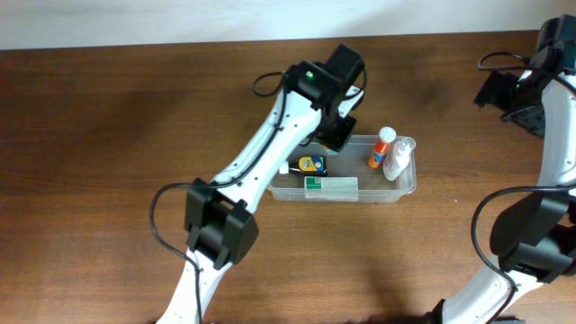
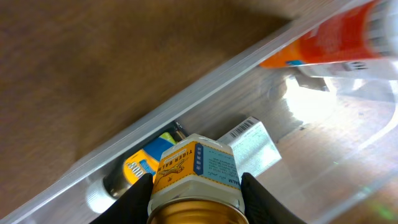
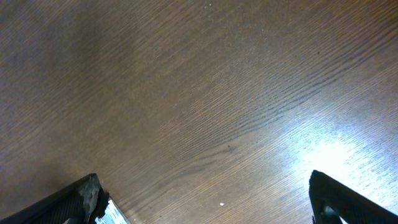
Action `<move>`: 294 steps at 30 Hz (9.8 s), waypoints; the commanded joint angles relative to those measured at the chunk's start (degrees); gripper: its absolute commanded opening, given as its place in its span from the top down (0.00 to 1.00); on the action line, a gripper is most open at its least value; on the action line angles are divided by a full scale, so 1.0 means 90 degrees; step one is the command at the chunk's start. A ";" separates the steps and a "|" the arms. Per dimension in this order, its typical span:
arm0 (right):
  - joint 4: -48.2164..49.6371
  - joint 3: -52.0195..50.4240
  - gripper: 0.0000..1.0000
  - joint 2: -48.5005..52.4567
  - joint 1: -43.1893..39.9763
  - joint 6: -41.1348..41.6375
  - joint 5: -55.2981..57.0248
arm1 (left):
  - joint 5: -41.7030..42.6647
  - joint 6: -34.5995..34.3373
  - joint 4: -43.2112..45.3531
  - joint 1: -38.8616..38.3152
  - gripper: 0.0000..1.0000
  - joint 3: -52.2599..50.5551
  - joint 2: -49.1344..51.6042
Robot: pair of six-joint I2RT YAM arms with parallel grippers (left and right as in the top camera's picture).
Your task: Pack container
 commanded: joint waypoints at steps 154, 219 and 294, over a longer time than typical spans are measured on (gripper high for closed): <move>-0.0002 -0.0019 0.01 0.0046 -0.0041 0.0036 0.0058 | -0.0542 0.0092 -0.1994 0.2157 0.01 -0.3339 -0.5020; -0.0002 -0.0019 0.02 0.0049 -0.0041 0.0036 0.0058 | -0.0313 0.1957 0.8196 0.4415 0.01 -1.5373 -1.3891; -0.0209 -0.0022 0.02 -0.1768 0.0692 0.0034 0.0583 | -0.0313 0.1938 0.8194 0.4107 0.01 -1.5375 -1.5152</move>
